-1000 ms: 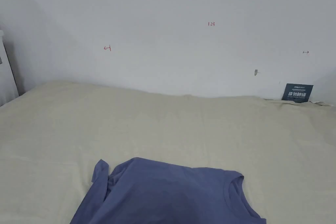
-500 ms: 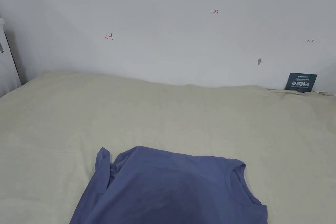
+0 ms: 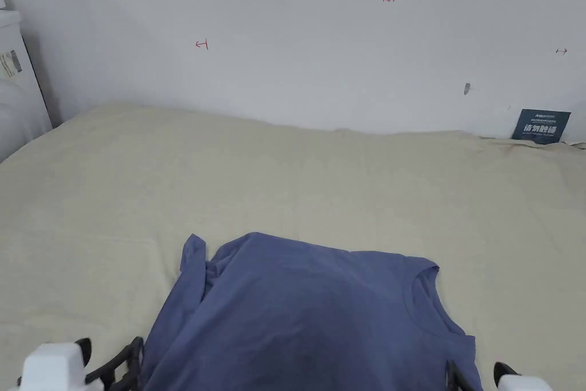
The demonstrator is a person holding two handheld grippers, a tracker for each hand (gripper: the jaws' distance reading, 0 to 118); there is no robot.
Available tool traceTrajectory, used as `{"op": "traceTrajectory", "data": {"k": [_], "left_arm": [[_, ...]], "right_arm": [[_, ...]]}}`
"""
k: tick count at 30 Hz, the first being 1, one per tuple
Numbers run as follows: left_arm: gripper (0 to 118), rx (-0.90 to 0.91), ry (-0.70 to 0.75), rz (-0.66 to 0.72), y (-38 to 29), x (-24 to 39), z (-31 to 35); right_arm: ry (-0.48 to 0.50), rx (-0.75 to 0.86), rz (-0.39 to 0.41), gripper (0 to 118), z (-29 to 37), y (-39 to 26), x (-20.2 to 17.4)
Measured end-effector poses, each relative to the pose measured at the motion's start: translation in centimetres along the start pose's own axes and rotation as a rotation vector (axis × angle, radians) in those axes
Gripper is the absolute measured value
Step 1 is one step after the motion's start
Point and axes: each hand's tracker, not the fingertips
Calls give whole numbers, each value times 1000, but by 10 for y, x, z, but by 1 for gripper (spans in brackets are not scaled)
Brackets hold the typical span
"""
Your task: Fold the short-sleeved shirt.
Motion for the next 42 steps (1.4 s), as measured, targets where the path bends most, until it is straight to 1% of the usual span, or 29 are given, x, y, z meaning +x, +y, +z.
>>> {"op": "traceTrajectory", "data": {"k": [1,2,3,4,5,6,7,8,10,14,19,23,27,29,30,32,33,34,35,37,38,40,42], "left_arm": [[61,-4,2,-17,5,7,-5],[54,2,-9,-35,5,11,-13],[44,8,-18,-52,7,15,-17],[30,15,-21,-70,11,22,-21],[22,17,-20,-89,13,29,-25],[17,19,-23,-101,15,36,-27],[7,27,-28,-109,17,43,-29],[0,33,-34,-114,18,48,-31],[0,43,-50,-116,18,56,-34],[0,30,-84,-97,14,65,-42],[0,-48,-99,-48,12,61,-65],[0,-138,-95,22,26,46,-102],[0,-213,-102,63,47,28,-153],[7,-247,-93,69,59,21,-180],[12,-243,-92,66,67,24,-184],[29,-286,-105,53,79,23,-209],[41,-301,-106,38,84,23,-221],[62,-314,-97,22,88,26,-230],[73,-343,-83,-2,93,28,-242],[87,-362,-71,-8,98,31,-263],[89,-377,-69,-8,101,36,-268],[89,-409,-74,-2,103,41,-284],[89,-444,-47,-22,103,48,-296]], "right_arm": [[7,11,-3,57,-5,3,-3],[11,21,-7,54,-9,6,-6],[10,30,-10,44,-12,8,-9],[14,39,-10,20,-17,9,-11],[9,53,-10,2,-20,11,-14],[8,61,-11,1,-23,12,-15],[13,65,-14,1,-25,15,-15],[16,62,-19,1,-28,17,-15],[23,64,-43,0,-31,19,-14],[14,64,-30,0,-35,20,-16],[18,46,-31,0,-41,22,-17],[24,34,-22,0,-50,23,-20],[32,20,-12,0,-61,24,-23],[34,10,-3,0,-68,23,-25],[35,6,-1,0,-71,23,-25],[37,-7,4,0,-76,21,-26],[41,-13,7,0,-79,21,-27],[42,-19,12,0,-82,19,-27],[39,-27,17,0,-85,18,-27],[40,-38,21,0,-90,16,-27],[39,-44,22,0,-93,15,-27],[39,-57,26,0,-97,12,-27],[39,-71,31,0,-102,9,-26]]}}
